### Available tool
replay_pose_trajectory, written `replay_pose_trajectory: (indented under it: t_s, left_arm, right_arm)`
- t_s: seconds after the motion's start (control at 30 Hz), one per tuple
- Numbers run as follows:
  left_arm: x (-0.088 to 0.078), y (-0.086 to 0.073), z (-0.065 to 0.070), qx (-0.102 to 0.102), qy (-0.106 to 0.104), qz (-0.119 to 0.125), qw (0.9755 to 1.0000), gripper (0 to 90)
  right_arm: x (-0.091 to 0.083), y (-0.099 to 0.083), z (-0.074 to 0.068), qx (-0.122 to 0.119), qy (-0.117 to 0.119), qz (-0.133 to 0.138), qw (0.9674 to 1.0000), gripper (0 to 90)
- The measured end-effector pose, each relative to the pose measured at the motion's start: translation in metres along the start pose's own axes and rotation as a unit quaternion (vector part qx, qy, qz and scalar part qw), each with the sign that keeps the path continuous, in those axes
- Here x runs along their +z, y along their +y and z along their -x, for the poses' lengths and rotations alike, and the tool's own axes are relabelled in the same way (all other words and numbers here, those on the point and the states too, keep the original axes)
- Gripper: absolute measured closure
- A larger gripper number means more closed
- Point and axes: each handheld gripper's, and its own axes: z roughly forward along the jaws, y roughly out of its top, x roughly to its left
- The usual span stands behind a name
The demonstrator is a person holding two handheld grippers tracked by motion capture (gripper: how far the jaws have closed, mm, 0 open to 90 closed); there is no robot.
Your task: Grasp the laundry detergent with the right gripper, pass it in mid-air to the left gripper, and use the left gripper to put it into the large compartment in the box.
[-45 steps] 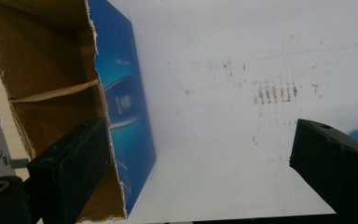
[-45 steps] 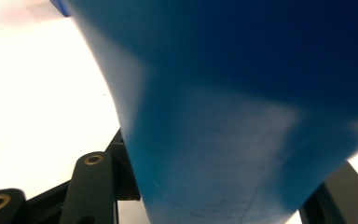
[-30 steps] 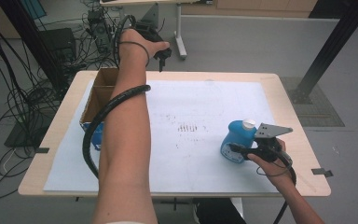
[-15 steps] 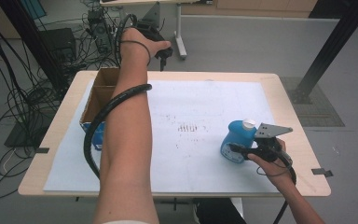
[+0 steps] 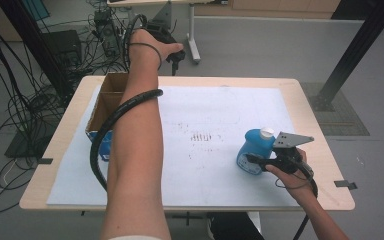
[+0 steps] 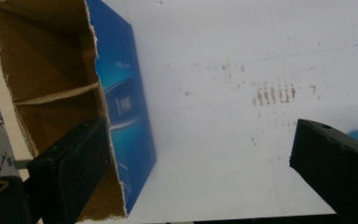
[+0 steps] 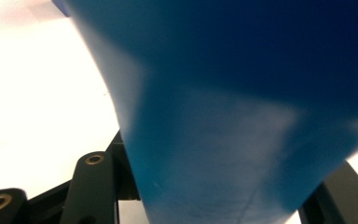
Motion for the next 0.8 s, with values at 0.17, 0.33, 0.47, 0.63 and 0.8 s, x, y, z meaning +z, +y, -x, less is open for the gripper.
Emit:
replay_pose_trajectory:
  t_s: [0.17, 0.33, 0.47, 0.63, 0.8]
  left_arm:
    - [0.0001, -0.0006, -0.0009, -0.001, 0.000, -0.001, 1.0000, 5.7]
    - [0.0007, -0.0011, -0.0015, -0.001, 0.000, 0.000, 1.0000, 5.7]
    - [-0.0006, -0.0015, -0.0019, -0.002, -0.001, 0.001, 1.0000, 5.7]
    - [-0.0024, -0.0010, -0.0029, -0.003, -0.001, 0.003, 1.0000, 5.7]
    - [-0.0002, -0.0006, -0.0005, 0.001, -0.001, 0.002, 1.0000, 5.7]
  right_arm:
    - [-0.0002, -0.0002, -0.0001, 0.001, -0.001, 0.000, 1.0000, 43.4]
    - [-0.0001, -0.0004, -0.0002, 0.001, -0.001, 0.001, 1.0000, 43.5]
    - [-0.0002, -0.0003, -0.0002, 0.001, -0.001, 0.000, 1.0000, 43.5]
    - [0.0000, -0.0001, 0.0002, 0.001, -0.001, 0.000, 1.0000, 43.5]
    - [-0.0001, -0.0002, 0.0002, 0.000, 0.000, 0.000, 1.0000, 43.5]
